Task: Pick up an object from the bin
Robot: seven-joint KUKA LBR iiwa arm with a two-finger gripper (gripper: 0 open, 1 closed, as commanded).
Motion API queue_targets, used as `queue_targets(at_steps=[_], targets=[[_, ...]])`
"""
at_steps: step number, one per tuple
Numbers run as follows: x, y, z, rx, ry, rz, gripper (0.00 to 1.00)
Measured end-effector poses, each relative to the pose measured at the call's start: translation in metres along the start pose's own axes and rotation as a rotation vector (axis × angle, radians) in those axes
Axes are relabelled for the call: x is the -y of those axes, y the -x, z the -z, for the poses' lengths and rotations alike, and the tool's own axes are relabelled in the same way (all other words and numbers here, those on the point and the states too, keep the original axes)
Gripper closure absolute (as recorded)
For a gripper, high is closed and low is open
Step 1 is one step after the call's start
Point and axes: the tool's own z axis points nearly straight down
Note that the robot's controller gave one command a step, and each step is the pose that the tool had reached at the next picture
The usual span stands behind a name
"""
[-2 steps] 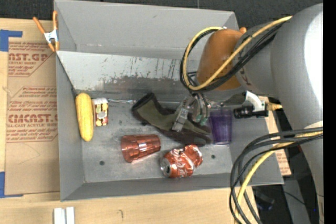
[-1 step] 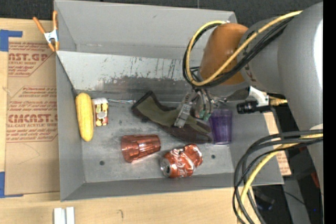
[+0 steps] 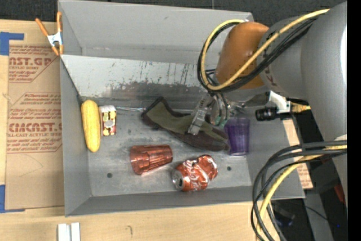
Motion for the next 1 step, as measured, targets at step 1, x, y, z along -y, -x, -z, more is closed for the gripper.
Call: queue_targets(at_steps=[1], targets=[[0.0001, -0.0010, 0.0041, -0.003, 0.000, -0.011, 1.00]])
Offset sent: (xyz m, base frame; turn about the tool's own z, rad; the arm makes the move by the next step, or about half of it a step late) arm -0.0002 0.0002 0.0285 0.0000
